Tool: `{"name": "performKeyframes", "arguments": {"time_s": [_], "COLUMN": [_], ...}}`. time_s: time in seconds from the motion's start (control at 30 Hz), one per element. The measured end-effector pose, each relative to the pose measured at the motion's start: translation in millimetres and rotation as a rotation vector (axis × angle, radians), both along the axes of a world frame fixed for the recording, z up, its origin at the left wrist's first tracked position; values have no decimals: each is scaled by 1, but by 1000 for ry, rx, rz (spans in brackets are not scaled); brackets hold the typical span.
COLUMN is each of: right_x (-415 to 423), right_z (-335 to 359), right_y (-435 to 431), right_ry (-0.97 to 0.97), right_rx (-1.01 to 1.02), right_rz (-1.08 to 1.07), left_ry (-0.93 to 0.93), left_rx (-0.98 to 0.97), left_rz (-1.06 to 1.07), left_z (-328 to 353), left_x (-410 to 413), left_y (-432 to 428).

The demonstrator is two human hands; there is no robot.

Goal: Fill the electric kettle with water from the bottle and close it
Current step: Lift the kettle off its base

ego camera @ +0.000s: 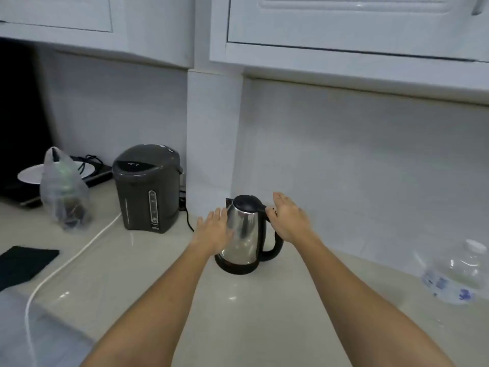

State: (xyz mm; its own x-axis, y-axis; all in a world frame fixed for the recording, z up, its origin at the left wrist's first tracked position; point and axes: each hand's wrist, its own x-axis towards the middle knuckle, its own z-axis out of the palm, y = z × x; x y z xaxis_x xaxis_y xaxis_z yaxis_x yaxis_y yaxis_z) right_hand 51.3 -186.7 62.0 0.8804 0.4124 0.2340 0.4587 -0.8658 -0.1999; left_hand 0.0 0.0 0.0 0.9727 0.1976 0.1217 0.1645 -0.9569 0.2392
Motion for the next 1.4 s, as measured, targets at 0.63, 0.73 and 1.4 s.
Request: {"name": "performKeyframes", "arguments": {"time_s": [0.63, 0.73, 1.4], "right_x": [94, 98, 100], "right_z": [-34, -35, -48], "right_y": [100, 108, 119], "right_ry": [184, 179, 56], "right_rx": [11, 10, 96], "right_rz": [-283, -309, -360], "left_ry": [-335, -358, -400], "left_rx": [-330, -354, -360], "left_rz": [-236, -220, -162], "left_z": [-99, -102, -120], "left_x": [80, 83, 87], "left_y": [25, 22, 11]}}
